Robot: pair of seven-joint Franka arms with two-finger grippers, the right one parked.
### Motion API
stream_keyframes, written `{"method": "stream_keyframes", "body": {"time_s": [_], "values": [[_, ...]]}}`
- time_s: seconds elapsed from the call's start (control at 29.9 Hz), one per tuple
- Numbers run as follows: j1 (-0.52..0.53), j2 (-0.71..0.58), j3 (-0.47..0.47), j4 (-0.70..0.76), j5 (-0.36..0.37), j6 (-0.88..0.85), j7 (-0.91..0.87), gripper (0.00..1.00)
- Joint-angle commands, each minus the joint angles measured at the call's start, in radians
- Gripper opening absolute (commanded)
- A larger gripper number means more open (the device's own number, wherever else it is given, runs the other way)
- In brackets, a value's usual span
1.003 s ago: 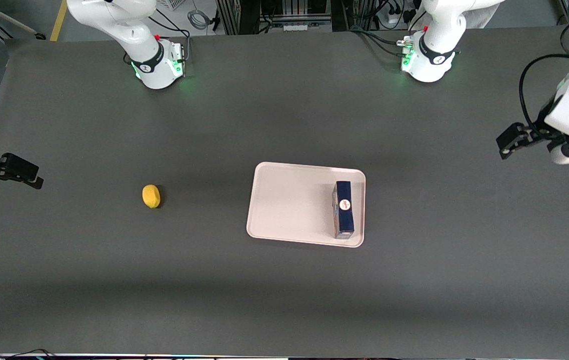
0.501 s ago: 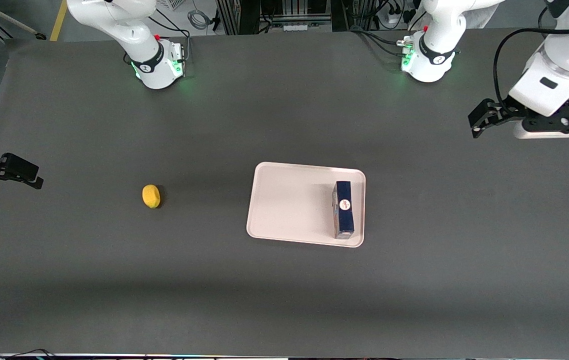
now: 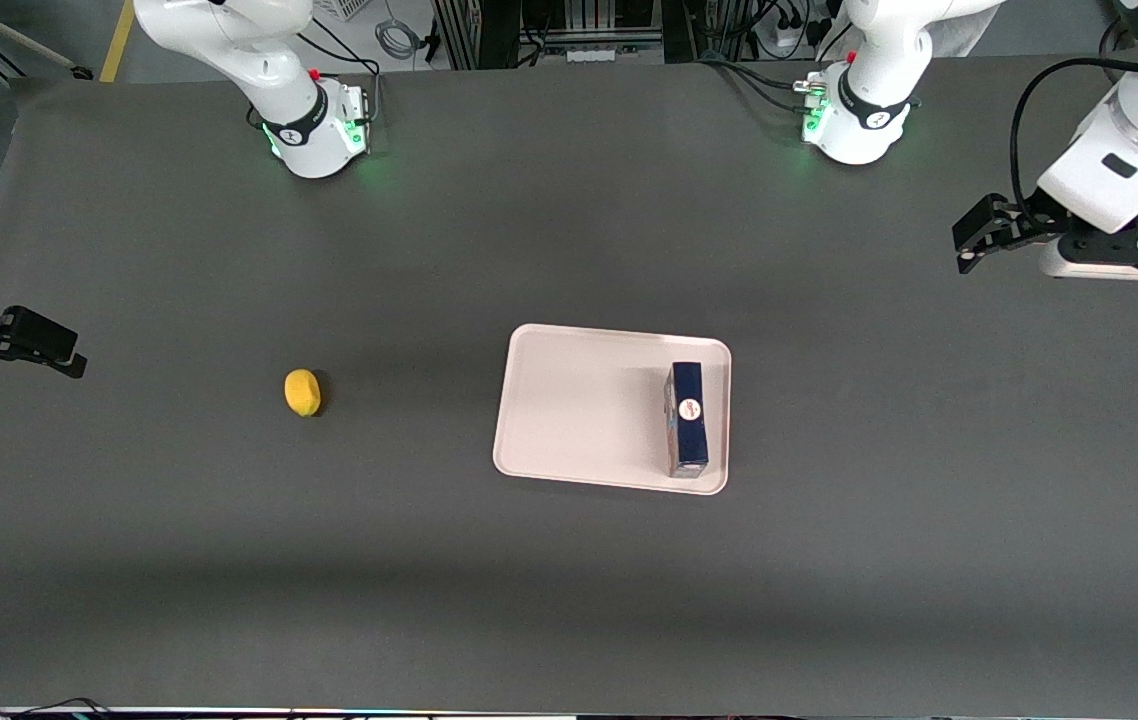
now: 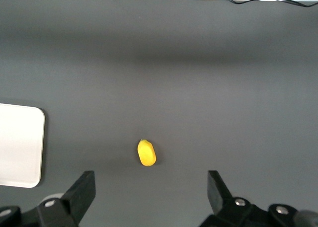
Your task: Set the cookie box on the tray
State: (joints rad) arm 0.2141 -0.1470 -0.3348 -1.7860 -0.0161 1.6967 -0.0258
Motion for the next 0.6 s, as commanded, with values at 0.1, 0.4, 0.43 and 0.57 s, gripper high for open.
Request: {"method": "stream_keyframes", "body": {"time_s": [0.1, 0.4, 0.43, 0.57], "values": [[0.005, -0.02, 0.019, -0.018, -0.018, 0.0, 0.02, 1.0], [0.007, -0.017, 0.022, -0.012, -0.013, -0.005, 0.015, 1.0], [0.007, -0.017, 0.02, -0.01, -0.011, -0.005, 0.014, 1.0], [0.013, -0.016, 0.02, -0.01, -0.01, -0.005, 0.012, 1.0]]}}
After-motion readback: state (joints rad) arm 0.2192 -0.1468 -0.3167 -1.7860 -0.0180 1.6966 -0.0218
